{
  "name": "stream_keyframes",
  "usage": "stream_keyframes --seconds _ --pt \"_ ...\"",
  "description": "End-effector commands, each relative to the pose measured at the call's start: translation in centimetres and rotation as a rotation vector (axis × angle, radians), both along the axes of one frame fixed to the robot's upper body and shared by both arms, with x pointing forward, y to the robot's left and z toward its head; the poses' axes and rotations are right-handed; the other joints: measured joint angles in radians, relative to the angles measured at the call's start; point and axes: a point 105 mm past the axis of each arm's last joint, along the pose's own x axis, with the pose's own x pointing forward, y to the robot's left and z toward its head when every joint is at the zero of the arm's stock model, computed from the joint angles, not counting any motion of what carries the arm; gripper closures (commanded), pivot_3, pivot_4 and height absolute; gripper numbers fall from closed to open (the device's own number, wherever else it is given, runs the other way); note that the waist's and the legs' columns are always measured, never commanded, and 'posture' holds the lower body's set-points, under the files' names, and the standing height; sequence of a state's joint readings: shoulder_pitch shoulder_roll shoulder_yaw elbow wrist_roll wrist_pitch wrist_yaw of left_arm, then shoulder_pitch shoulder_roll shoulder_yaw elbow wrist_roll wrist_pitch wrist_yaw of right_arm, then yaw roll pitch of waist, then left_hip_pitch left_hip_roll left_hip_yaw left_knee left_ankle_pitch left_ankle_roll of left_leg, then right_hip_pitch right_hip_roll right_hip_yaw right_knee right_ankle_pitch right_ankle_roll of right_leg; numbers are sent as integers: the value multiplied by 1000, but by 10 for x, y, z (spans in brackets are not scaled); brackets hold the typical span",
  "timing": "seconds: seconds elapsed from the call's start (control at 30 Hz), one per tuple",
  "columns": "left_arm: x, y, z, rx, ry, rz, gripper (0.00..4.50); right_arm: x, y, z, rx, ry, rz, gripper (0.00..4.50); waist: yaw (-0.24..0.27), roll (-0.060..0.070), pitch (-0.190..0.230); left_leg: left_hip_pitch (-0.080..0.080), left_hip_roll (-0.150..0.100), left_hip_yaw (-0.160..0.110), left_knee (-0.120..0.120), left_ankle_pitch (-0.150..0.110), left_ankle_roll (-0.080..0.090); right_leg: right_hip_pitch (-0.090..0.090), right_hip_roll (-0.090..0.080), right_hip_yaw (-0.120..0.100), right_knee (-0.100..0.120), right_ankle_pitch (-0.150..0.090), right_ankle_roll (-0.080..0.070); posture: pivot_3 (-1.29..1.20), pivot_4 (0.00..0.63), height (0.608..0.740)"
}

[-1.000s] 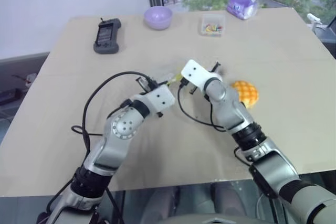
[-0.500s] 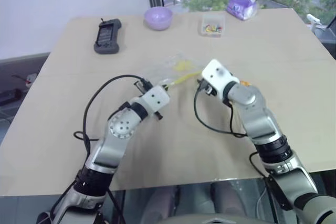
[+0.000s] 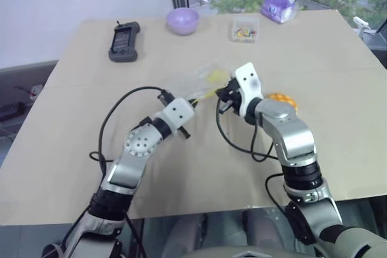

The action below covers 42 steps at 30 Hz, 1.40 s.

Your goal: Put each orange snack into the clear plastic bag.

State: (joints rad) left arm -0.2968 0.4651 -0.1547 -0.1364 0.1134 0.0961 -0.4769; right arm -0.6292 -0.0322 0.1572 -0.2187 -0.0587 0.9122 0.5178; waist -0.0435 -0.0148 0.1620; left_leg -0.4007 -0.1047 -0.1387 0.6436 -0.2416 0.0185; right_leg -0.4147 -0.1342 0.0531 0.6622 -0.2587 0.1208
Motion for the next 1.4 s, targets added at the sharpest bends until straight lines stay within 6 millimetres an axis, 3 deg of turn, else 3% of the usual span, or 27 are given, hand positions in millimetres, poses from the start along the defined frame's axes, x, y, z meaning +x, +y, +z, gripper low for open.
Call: stream_keyframes --seconds 0.03,0.6,0.73,1.0,1.1,1.3,1.4 --pt "-2 -3 18 -28 -60 -19 4500 -2 4 10 28 -31 12 4460 0 0 0 0 0 0 0 0 0 0 0 0 0 0 0 0 150 740" --pt "-20 -23 18 -42 -54 -156 4500 12 -3 1 67 25 -44 4460 -1 0 0 0 0 0 0 0 0 0 0 0 0 0 0 0 150 740" --pt "-27 -30 16 -43 -26 -214 4500 17 -4 -4 -6 -15 -38 4460 0 0 0 0 0 0 0 0 0 0 0 0 0 0 0 0 150 740" --pt "-25 -26 20 -7 -37 -218 4500 30 -13 -24 -397 -333 18 4460 -1 0 0 0 0 1 0 0 0 0 0 0 0 0 0 0 150 740" --pt "-20 -20 21 3 -51 -184 4500 30 -16 -30 -579 -506 74 3663 1 0 0 0 0 1 1 0 0 0 0 0 0 0 0 0 150 740" --pt "-17 -18 21 2 -53 -160 4500 34 -25 -42 -739 -605 103 1026 -2 0 0 0 0 1 1 0 0 1 0 0 0 0 0 0 150 740" --pt "-16 -16 19 2 -53 -147 4500 39 -35 -47 -808 -605 94 1026 2 0 0 0 0 1 1 0 0 2 1 0 0 0 0 0 150 740"
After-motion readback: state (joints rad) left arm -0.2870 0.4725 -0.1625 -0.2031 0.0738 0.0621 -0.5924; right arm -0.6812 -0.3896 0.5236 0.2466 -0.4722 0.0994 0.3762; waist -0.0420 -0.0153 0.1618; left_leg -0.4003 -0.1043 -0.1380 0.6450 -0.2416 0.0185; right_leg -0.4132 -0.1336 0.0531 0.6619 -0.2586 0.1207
